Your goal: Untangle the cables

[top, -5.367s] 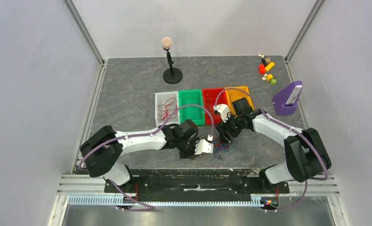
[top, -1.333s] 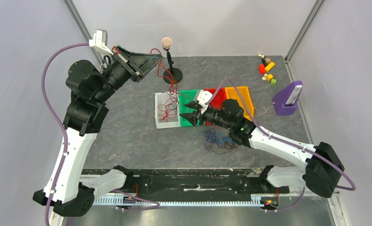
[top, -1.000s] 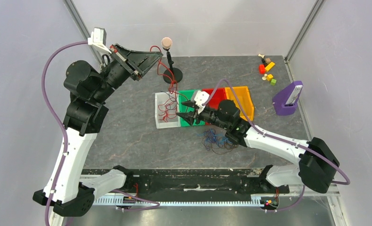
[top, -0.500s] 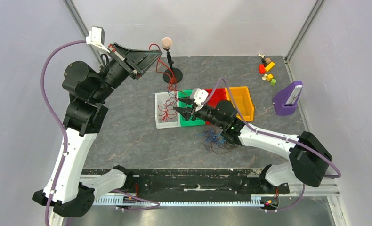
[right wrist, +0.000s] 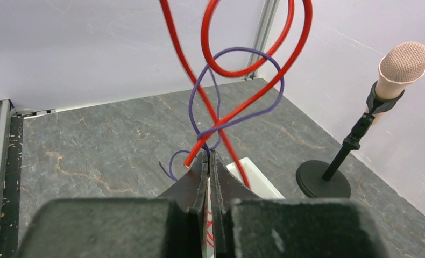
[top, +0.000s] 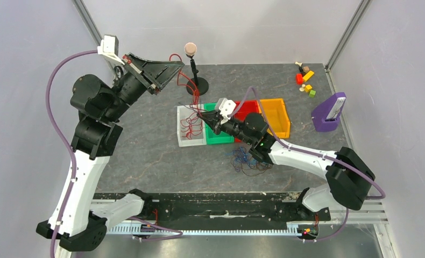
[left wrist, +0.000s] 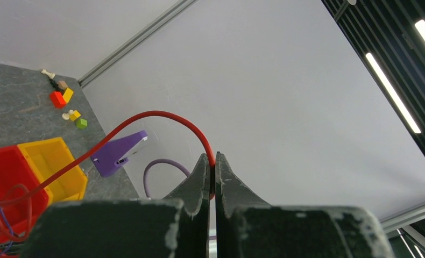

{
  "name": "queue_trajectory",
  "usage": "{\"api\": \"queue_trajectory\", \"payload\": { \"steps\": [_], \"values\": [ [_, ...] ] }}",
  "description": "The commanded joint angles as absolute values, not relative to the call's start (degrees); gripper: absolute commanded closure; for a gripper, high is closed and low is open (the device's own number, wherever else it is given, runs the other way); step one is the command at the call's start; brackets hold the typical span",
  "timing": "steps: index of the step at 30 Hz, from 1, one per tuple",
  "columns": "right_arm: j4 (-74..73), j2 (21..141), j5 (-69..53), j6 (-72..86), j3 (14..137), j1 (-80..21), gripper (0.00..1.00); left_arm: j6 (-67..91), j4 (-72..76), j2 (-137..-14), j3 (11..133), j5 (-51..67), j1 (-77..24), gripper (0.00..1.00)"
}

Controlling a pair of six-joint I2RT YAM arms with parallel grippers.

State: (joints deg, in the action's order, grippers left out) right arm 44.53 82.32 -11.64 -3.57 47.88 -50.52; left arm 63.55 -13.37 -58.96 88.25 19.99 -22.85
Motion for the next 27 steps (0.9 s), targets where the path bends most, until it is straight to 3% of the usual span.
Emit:
{"api": "queue_trajectory", "payload": {
  "steps": [1, 6, 12, 27],
  "values": [
    [39.08, 80.33, -12.04, -5.69, 52.03, -50.81, 1.00, 59.20, -12.70, -57.54, 88.25, 16.76, -22.57, 0.98],
    [21.28, 69.03, -12.88, -10.86, 44.13, -50.06, 1.00, 39.52, -19.51, -57.98, 94.67, 0.86, -22.18, 0.98],
    [8.57, 52.11, -11.42, -13.10, 31.47, -45.92, 1.00, 26.79, -24.69, -61.44, 103.70, -18.46, -22.11, 0.98],
    [-2.37, 40.77, -11.42, -12.08, 32.86, -35.67, 1.00, 23.56, -28.35, -59.38, 102.75, -21.48, -21.60, 0.98]
  ]
}}
